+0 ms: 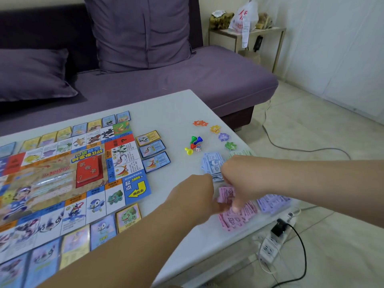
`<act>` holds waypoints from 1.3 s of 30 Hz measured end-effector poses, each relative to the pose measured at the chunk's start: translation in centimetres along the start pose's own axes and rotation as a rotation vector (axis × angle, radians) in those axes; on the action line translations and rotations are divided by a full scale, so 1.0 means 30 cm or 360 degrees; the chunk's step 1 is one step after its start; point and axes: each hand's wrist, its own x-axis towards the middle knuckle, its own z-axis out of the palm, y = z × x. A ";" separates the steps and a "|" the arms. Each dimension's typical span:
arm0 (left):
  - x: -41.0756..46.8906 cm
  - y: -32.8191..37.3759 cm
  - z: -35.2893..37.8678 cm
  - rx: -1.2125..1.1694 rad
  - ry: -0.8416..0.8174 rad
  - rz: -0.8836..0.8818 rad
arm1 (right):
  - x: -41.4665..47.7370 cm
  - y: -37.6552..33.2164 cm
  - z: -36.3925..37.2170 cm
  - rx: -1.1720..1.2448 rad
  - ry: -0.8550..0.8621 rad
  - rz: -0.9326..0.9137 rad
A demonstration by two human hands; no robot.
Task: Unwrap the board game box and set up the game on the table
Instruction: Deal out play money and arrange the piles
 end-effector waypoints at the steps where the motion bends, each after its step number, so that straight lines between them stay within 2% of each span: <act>1: -0.004 -0.002 0.003 -0.0006 0.0005 0.0004 | 0.003 -0.001 -0.002 0.0003 -0.0029 0.0006; 20: -0.054 -0.017 0.049 -0.0101 0.0143 -0.0034 | 0.020 -0.023 -0.012 0.0123 -0.0322 0.0076; 26: -0.062 -0.014 0.053 -0.0106 0.0154 -0.0054 | 0.023 -0.038 -0.004 0.0077 -0.0322 0.0005; 39: -0.087 -0.008 0.061 -0.0218 0.0280 -0.0082 | 0.017 -0.036 -0.005 0.0291 -0.0293 -0.0041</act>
